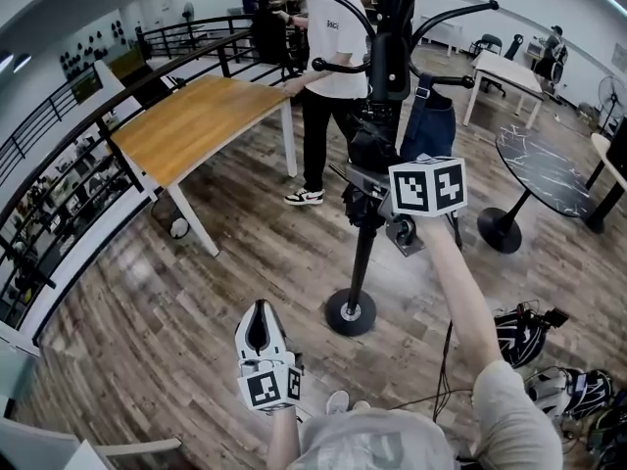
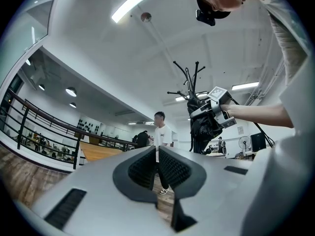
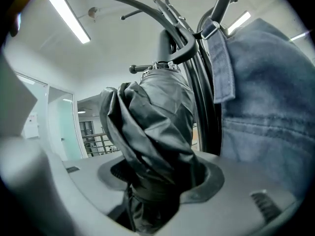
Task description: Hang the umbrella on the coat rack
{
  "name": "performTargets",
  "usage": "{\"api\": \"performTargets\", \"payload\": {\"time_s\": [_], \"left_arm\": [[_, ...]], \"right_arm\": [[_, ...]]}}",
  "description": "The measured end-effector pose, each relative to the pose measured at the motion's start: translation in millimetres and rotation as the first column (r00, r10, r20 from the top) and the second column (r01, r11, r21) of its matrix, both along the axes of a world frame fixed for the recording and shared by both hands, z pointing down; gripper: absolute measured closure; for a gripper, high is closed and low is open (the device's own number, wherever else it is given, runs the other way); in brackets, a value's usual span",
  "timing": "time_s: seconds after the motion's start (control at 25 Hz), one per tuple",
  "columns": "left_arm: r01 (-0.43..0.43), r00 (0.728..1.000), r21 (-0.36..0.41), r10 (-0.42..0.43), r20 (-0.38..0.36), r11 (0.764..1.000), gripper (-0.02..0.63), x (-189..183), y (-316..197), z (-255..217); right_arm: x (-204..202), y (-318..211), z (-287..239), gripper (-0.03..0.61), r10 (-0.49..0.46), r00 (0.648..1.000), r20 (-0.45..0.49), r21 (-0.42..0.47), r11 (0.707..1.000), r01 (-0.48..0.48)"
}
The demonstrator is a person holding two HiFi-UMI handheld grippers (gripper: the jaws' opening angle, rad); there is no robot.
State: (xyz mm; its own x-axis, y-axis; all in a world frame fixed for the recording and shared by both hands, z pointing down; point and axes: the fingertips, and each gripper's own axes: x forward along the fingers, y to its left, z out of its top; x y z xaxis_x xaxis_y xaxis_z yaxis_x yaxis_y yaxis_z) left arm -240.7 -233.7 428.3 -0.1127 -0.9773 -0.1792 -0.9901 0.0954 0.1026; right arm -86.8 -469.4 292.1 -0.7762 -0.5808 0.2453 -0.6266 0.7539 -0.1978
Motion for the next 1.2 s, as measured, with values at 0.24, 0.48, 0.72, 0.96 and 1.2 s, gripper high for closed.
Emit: {"api": "performTargets", "payload": {"time_s": [0.24,0.48,0.72,0.96,1.2], "left_arm": [[-0.026,1.0,0.003,0.026,0.005,1.0,0.575,8,-7,1],[-0.053,0.998,0.004,0.052,0.029,0.999,0.575,12,-12,-5],[-0.083,0.996,0.005,0.083,0.035,0.997,0.575,21,-17,-7],[-0.131,0.99,0.017,0.13,0.048,0.991,0.574,38,-22,-15],[-0.183,0.981,0.029,0.181,0.066,0.983,0.574,56,-25,-24]], "right_arm": [[14,-10,7,0.293,0.105,0.994,0.029,0.078,0.991,-0.107],[33,-13,5,0.247,0.201,0.978,0.049,0.132,0.97,-0.206],[42,5,5,0.247,0.199,0.98,-0.014,0.16,0.968,-0.194],[55,28,-39,0.247,0.19,0.981,0.03,0.261,0.946,-0.191],[85,74,-117,0.249,0.254,0.961,0.108,0.529,0.804,-0.272]]}}
